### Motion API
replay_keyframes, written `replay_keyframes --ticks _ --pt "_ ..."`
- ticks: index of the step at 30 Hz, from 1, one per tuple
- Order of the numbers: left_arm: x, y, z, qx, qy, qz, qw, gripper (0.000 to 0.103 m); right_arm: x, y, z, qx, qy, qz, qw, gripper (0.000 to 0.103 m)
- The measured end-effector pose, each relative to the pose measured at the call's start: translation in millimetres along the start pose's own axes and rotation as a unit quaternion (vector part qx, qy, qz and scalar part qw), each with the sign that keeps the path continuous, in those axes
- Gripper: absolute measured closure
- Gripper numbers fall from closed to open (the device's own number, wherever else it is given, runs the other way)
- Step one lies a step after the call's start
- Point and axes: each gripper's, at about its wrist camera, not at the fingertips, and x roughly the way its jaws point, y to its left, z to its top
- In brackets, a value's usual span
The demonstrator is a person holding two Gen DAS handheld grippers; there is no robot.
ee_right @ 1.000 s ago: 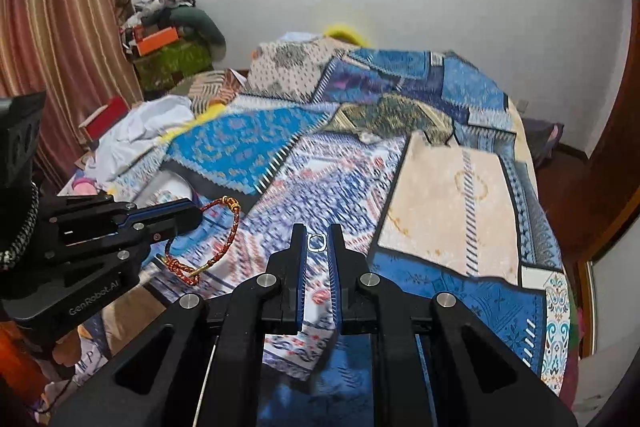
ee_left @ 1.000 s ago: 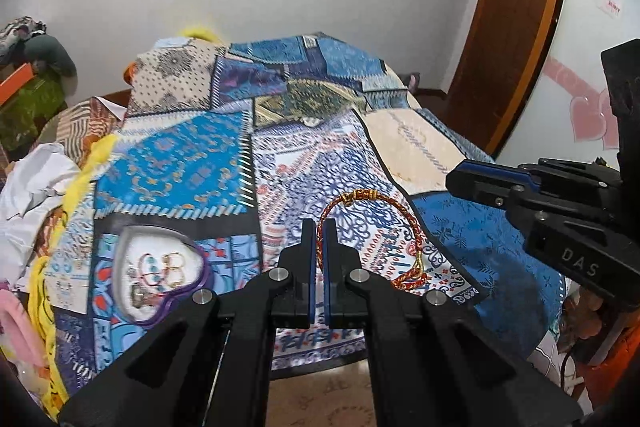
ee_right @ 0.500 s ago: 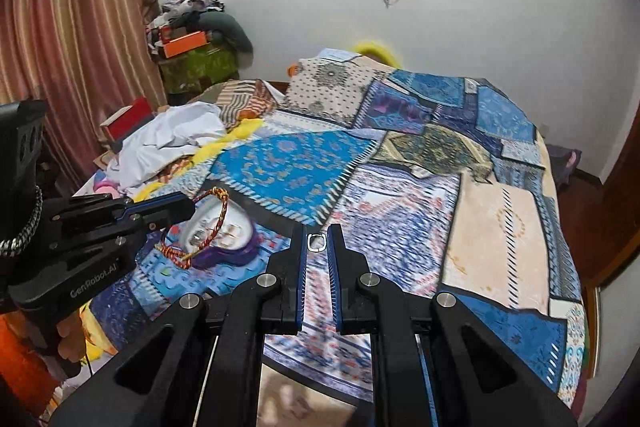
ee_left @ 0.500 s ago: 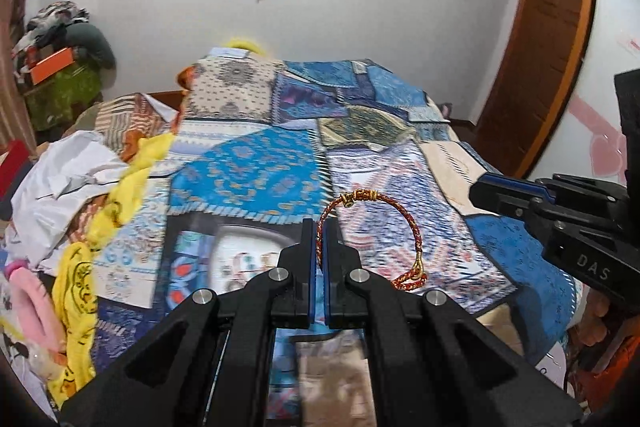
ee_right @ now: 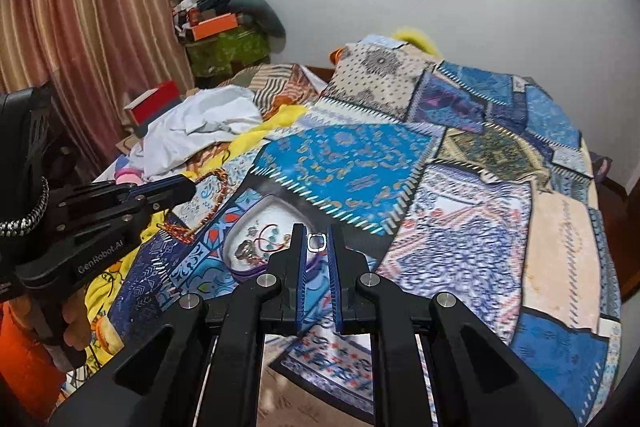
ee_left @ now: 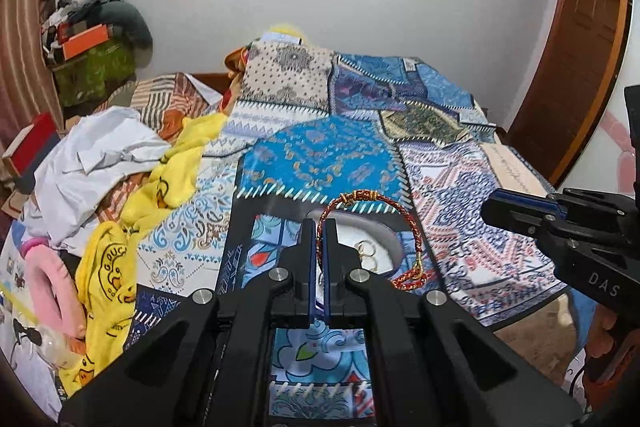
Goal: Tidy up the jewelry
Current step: 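Lower the beaded bracelet into the heart tin and open the left tool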
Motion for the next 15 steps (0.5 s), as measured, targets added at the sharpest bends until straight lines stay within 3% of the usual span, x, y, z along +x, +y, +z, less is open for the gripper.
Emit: replay_keyframes --ticks 15 --pt "64.7 -1.2 -9.8 0.018 0.049 -0.007 0.9986 0.102 47.3 10.2 2.8 0.006 0.046 0.028 0.999 0.094"
